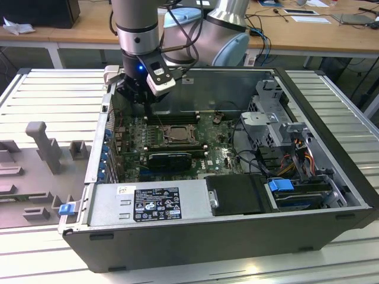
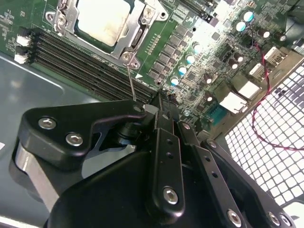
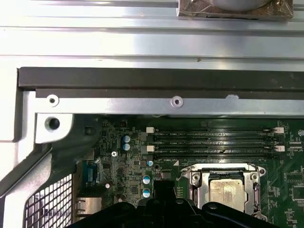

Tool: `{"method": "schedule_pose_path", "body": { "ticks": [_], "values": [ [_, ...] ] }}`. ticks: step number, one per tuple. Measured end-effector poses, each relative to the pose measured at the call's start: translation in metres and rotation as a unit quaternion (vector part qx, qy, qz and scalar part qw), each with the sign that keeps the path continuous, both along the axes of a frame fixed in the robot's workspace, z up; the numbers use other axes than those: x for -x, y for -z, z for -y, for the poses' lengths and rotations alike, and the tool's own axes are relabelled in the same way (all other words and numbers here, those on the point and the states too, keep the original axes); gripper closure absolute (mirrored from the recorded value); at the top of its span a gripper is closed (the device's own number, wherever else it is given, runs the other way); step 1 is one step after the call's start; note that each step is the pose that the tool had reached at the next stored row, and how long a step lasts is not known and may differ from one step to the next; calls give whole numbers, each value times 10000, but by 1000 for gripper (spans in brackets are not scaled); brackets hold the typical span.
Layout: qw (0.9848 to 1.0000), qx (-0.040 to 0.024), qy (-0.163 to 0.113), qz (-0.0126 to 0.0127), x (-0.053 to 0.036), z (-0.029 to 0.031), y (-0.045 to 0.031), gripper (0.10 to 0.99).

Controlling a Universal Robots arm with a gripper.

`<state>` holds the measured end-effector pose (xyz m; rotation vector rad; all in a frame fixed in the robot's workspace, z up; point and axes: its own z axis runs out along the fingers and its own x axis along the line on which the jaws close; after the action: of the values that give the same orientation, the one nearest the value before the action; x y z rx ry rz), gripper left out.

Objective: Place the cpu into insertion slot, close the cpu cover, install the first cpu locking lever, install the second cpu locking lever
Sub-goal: 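Install the first cpu locking lever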

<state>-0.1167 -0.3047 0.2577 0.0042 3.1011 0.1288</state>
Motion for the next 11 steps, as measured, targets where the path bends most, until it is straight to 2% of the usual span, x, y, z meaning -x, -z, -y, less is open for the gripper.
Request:
{"method": "schedule_pose_path", "body": {
  "ticks": [6, 9, 11],
  "values": [
    [10000, 0, 0, 0, 1, -42, 0, 980],
    [10000, 0, 1, 0, -2, -107, 0, 980],
    [10000, 0, 1, -3, -73, -121, 4, 980]
  ]
}}
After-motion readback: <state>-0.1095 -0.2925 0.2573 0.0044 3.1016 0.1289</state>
